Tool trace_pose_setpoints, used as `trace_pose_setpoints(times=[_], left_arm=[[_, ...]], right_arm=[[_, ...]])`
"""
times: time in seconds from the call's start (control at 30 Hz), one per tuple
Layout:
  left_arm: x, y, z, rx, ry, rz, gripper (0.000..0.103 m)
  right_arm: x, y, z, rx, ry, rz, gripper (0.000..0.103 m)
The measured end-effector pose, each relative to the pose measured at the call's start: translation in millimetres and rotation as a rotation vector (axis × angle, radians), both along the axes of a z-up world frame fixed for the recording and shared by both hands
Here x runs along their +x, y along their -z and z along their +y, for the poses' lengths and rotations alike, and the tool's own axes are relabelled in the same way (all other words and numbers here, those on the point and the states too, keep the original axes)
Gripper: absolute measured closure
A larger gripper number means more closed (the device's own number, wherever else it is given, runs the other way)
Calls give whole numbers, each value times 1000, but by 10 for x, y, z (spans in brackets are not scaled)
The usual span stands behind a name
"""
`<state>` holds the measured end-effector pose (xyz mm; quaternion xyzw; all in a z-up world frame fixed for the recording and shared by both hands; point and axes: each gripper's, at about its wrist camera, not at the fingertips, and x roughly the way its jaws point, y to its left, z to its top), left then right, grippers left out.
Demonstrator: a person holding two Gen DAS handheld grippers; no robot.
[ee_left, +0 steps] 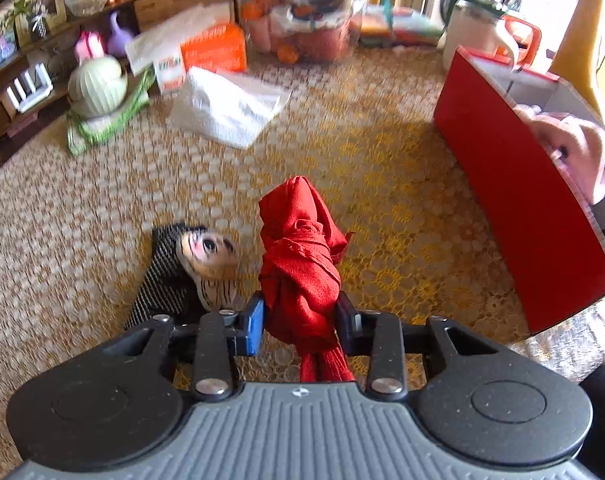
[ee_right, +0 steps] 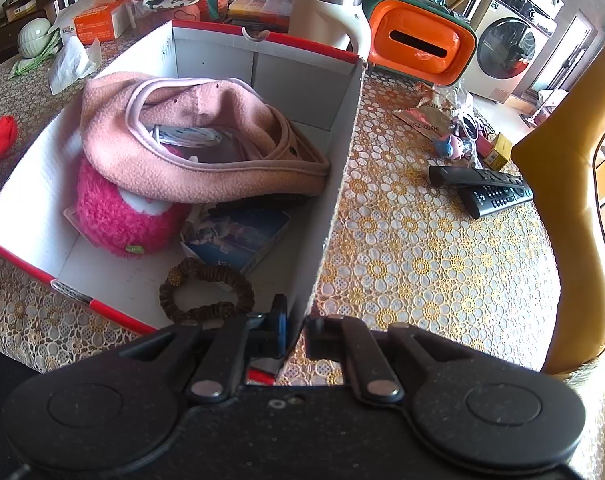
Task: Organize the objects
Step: 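Carry the red cloth into the shoebox and lower it onto the bag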
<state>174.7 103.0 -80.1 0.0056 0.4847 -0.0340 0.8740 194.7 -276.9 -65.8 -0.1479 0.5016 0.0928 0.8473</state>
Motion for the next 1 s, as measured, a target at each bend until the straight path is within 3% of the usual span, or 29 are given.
trace_pose_setpoints(times=[0.47,1.0], left_arm=[[-93,-804,-534,-63,183,-73,69],[117,-1257,-1574,-108,387,-128,69]], right_arm=[[7,2,9,-1,-1,-1,96],[-7,-1,-25,16,-15,-3,96]])
